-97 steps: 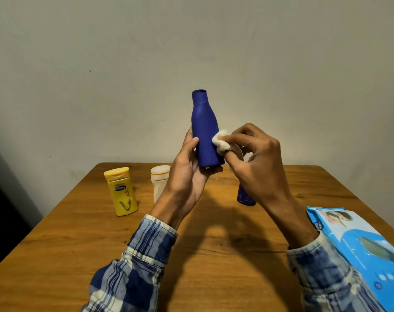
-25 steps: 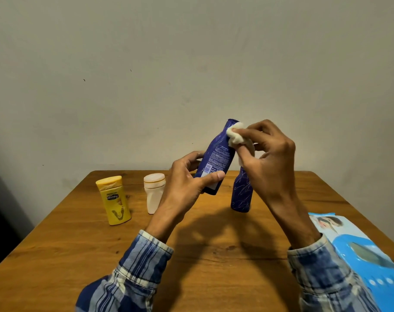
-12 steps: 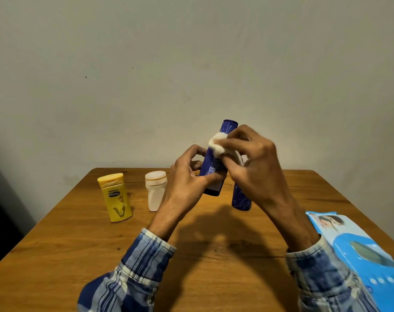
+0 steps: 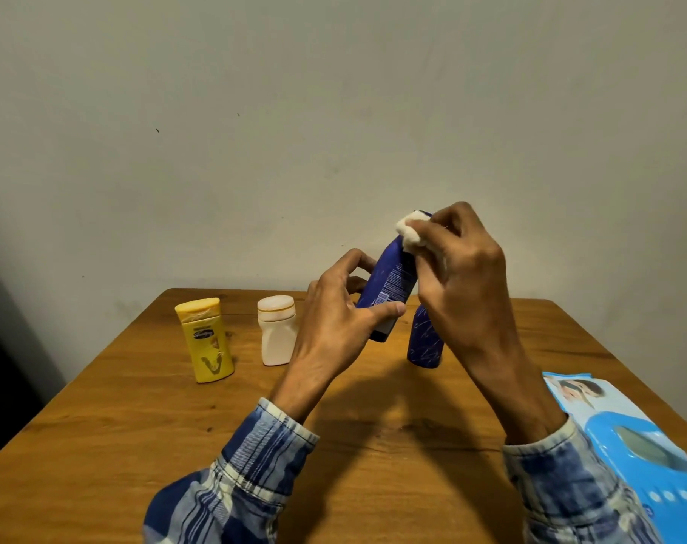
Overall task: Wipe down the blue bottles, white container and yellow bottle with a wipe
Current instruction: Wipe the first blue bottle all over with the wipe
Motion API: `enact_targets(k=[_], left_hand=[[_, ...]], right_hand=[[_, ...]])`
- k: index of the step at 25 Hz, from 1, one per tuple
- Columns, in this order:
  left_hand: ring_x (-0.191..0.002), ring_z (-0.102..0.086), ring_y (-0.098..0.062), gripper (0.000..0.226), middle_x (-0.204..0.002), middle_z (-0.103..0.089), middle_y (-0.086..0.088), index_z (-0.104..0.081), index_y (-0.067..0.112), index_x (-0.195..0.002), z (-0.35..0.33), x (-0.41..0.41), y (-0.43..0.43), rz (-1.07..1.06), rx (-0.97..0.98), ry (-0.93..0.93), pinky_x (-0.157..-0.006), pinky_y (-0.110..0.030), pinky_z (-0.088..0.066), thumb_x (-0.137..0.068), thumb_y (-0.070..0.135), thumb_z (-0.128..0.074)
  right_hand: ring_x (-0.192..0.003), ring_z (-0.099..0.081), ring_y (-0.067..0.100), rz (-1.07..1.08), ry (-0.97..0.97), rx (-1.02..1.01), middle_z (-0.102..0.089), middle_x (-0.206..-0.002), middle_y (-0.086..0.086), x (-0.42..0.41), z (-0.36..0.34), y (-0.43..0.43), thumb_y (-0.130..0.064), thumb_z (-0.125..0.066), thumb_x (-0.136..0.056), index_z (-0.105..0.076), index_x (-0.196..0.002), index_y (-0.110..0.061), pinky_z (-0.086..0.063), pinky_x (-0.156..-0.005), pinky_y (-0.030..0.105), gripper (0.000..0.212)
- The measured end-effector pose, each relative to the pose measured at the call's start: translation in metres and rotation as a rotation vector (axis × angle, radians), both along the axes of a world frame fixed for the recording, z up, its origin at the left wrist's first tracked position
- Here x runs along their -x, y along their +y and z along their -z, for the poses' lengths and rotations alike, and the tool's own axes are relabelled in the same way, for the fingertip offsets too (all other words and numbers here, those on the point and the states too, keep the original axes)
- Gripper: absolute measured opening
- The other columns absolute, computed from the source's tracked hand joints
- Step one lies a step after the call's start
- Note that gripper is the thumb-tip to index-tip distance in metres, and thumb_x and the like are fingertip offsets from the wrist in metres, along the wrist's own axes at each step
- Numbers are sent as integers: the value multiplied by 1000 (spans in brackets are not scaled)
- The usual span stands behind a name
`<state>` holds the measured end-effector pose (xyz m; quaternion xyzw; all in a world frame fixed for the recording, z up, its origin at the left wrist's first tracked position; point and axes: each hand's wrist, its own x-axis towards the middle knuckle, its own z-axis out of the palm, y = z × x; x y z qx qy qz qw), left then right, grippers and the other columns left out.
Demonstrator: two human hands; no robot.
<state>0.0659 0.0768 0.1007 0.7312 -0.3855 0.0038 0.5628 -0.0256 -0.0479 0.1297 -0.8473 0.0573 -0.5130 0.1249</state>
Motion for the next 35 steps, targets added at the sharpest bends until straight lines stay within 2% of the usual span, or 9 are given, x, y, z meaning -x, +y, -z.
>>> enact_targets(k=[3, 7, 11, 15, 17, 21, 27, 32, 35], left_hand=[[-94, -68, -9, 39, -98, -69, 5, -60, 23, -107, 3, -5, 1, -11, 31, 13, -68, -40, -65, -79, 6, -81], [-93, -65, -2, 43, -102, -67, 10, -59, 25, -108, 0, -3, 2, -22, 46, 5, -68, -29, -64, -76, 21, -89], [-81, -71, -15, 37, -89, -71, 2, -61, 21, -99, 4, -7, 2, -19, 89, 18, -64, -46, -64, -76, 0, -78], [-87, -72, -9, 47, -99, -70, 2, -60, 22, -111, -1, -6, 4, 12, 96, 87, -64, -31, -64, -75, 20, -90], [-90, -73, -13, 50, -104, -72, -2, -58, 21, -114, -3, -5, 3, 67, 103, 173, -65, -30, -64, -74, 23, -89], [-88, -77, -20, 48, -100, -79, -8, -58, 18, -120, -7, -9, 10, 209, 179, 443, -66, -26, -61, -79, 10, -83], [-97, -74, -34, 49, -109, -77, -12, -57, 17, -129, -11, -13, 13, 422, 211, 675, -88, -45, -62, -83, 16, -74], [-82, -70, -19, 33, -106, -71, -9, -58, 13, -132, -12, -10, 12, 378, 228, 665, -74, -34, -60, -101, 22, -57], [-70, -62, -15, 40, -104, -62, -12, -58, 9, -132, -14, -5, 12, 393, 207, 677, -65, -29, -53, -102, 35, -55]], right_hand=[[-87, -59, 16, -100, 219, 179, -57, -105, 6, -5, 9, 14, -11, -67, -91, -71, -109, -8, -57, -80, 30, 19], [-96, -59, 15, -52, 24, 7, -57, -110, 10, -2, 4, 5, -8, -69, -91, -69, -114, -5, -57, -83, 26, 23], [-85, -59, 15, -133, 192, 182, -59, -101, 7, -8, 11, 16, -6, -74, -86, -74, -106, -8, -58, -77, 34, 20], [-88, -52, 6, -35, -37, -3, -59, -99, 7, -3, 2, -4, -6, -73, -89, -74, -110, -9, -47, -75, 9, 22], [-85, -51, 4, -8, -115, -98, -60, -98, 5, 4, -1, -14, -12, -73, -91, -74, -114, -10, -40, -68, 2, 22], [-97, -62, 8, -199, 41, -122, -68, -106, 2, 1, 4, -13, -14, -77, -88, -75, -113, -12, -47, -76, 5, 25], [-96, -62, 4, -266, -75, -226, -67, -106, -5, 7, -5, -18, -18, -73, -90, -71, -115, -25, -53, -70, 17, 26], [-98, -63, 11, -406, 149, -182, -65, -102, -3, 3, 0, -10, -12, -77, -87, -75, -112, -17, -54, -76, 20, 26], [-97, -66, 14, -408, 20, -288, -67, -103, -2, 1, -2, -9, -19, -75, -90, -75, -114, -18, -59, -74, 29, 24]])
